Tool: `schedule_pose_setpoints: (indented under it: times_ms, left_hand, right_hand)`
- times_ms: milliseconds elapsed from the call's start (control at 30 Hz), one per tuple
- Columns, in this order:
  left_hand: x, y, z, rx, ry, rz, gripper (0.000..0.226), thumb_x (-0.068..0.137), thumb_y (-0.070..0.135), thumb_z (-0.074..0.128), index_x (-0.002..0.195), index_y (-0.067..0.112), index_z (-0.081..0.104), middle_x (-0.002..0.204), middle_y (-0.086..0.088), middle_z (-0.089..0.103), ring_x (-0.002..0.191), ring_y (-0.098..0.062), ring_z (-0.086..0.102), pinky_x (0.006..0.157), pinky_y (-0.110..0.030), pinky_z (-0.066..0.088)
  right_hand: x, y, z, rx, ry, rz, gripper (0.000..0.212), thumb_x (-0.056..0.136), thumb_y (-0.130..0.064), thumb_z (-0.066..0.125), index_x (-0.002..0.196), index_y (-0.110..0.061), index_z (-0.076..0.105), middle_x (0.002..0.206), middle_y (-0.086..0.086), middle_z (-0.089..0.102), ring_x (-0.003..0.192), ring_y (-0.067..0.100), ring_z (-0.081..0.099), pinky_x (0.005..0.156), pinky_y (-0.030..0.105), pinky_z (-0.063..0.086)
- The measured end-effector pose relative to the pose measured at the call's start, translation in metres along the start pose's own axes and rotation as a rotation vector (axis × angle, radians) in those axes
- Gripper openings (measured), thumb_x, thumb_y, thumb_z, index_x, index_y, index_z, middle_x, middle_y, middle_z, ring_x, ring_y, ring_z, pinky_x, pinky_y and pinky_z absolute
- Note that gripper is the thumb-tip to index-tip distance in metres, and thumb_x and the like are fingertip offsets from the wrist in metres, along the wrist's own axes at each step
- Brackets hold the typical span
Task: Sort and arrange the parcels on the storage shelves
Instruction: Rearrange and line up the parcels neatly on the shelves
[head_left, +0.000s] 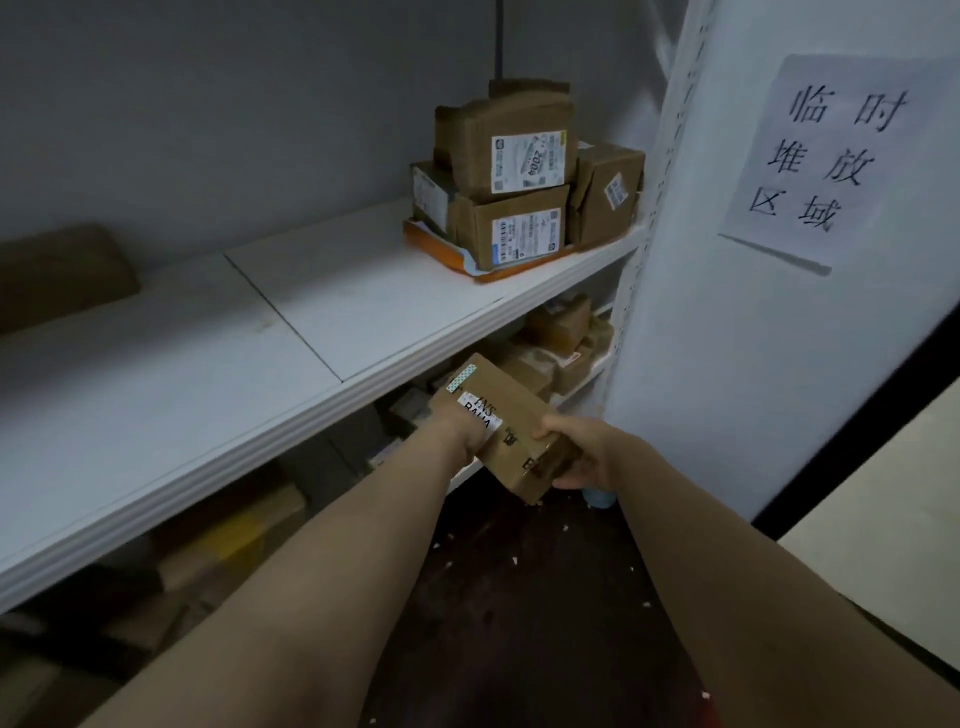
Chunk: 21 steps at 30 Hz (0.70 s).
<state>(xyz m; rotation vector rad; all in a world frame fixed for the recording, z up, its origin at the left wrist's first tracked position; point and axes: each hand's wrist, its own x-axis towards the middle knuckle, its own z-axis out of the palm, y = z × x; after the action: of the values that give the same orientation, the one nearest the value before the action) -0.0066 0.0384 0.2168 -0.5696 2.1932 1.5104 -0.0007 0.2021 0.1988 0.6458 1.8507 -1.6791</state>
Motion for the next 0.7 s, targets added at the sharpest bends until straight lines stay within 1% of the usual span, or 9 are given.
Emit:
schedule_pose_setpoints:
  times_ms: [133, 233, 300, 333, 400, 467, 567, 633, 700]
  left_hand:
    - [0.003, -0.050, -0.035, -0.060, 0.021, -0.133, 0.012, 0.096, 0.008, 0.046, 0.103, 0.007, 0.056, 0.111, -0.014, 0.059, 0.089, -0.026, 0.055, 0.069, -0.037, 0.047]
    - [0.000, -0.080, -0.060, -0.122, 0.105, -0.166, 0.011, 0.097, 0.004, 0.044, 0.097, 0.004, 0.055, 0.112, -0.016, 0.057, 0.078, -0.022, 0.053, 0.077, -0.034, 0.044]
    - [-0.005, -0.097, -0.076, -0.165, 0.166, -0.238, 0.006, 0.096, 0.006, 0.048, 0.091, 0.008, 0.051, 0.122, -0.022, 0.055, 0.083, -0.023, 0.050, 0.079, -0.035, 0.042]
    - [-0.007, -0.103, -0.084, -0.205, 0.168, -0.282, 0.011, 0.094, 0.012, 0.054, 0.103, 0.007, 0.052, 0.132, -0.021, 0.051, 0.095, -0.027, 0.052, 0.084, -0.039, 0.044]
    - [-0.008, -0.119, -0.098, -0.268, 0.111, -0.357, 0.059, 0.087, 0.033, 0.064, 0.136, 0.011, 0.039, 0.144, -0.019, 0.038, 0.124, -0.038, 0.044, 0.098, -0.053, 0.039]
    - [-0.007, -0.131, -0.104, -0.344, 0.029, -0.450, 0.082, 0.081, 0.050, 0.066, 0.146, 0.017, 0.028, 0.149, -0.019, 0.030, 0.135, -0.042, 0.032, 0.103, -0.062, 0.029]
    - [-0.003, -0.147, -0.101, -0.532, -0.042, -0.494, 0.074, 0.075, 0.052, 0.070, 0.132, 0.016, 0.040, 0.131, -0.015, 0.047, 0.123, -0.037, 0.045, 0.100, -0.057, 0.033]
    - [0.001, -0.152, -0.095, -0.606, 0.029, -0.460, 0.067, 0.075, 0.043, 0.075, 0.127, 0.015, 0.043, 0.114, -0.012, 0.056, 0.100, -0.031, 0.056, 0.088, -0.050, 0.044]
    - [0.011, -0.159, -0.087, -0.588, 0.093, -0.440, 0.071, 0.073, 0.039, 0.078, 0.129, 0.014, 0.042, 0.114, -0.012, 0.057, 0.099, -0.031, 0.058, 0.085, -0.049, 0.050]
  right_hand:
    - [0.002, 0.012, 0.051, -0.076, -0.035, 0.070, 0.067, 0.061, -0.025, 0.087, 0.120, -0.012, 0.057, 0.122, 0.012, 0.055, 0.104, 0.028, 0.061, 0.087, 0.039, 0.056]
    - [0.009, 0.021, 0.087, -0.085, -0.104, 0.101, 0.068, 0.062, -0.024, 0.089, 0.121, -0.012, 0.058, 0.124, 0.009, 0.056, 0.107, 0.025, 0.060, 0.086, 0.037, 0.056]
    - [0.010, 0.027, 0.109, -0.044, -0.157, 0.128, 0.052, 0.072, -0.024, 0.082, 0.116, -0.013, 0.057, 0.112, 0.007, 0.059, 0.102, 0.023, 0.060, 0.093, 0.037, 0.053]
    - [0.011, 0.030, 0.117, -0.026, -0.170, 0.142, 0.041, 0.077, -0.028, 0.078, 0.111, -0.014, 0.058, 0.104, 0.007, 0.061, 0.098, 0.022, 0.060, 0.096, 0.037, 0.050]
    - [0.010, 0.036, 0.132, 0.013, -0.179, 0.187, 0.029, 0.084, -0.037, 0.068, 0.095, -0.012, 0.059, 0.092, 0.010, 0.063, 0.096, 0.024, 0.061, 0.102, 0.038, 0.046]
    - [0.016, 0.046, 0.141, 0.056, -0.182, 0.240, 0.033, 0.086, -0.043, 0.063, 0.087, -0.010, 0.057, 0.090, 0.014, 0.063, 0.091, 0.027, 0.061, 0.097, 0.033, 0.047]
    - [0.028, 0.061, 0.151, 0.073, -0.225, 0.332, 0.049, 0.085, -0.054, 0.060, 0.106, -0.010, 0.061, 0.107, 0.020, 0.063, 0.098, 0.033, 0.063, 0.076, 0.031, 0.048]
    - [0.036, 0.070, 0.156, 0.087, -0.212, 0.357, 0.055, 0.088, -0.052, 0.057, 0.125, -0.011, 0.055, 0.123, 0.021, 0.057, 0.110, 0.037, 0.058, 0.082, 0.038, 0.050]
    - [0.046, 0.077, 0.161, -0.063, -0.104, 0.241, 0.047, 0.094, -0.038, 0.056, 0.137, -0.021, 0.045, 0.141, 0.016, 0.044, 0.123, 0.035, 0.048, 0.088, 0.043, 0.049]
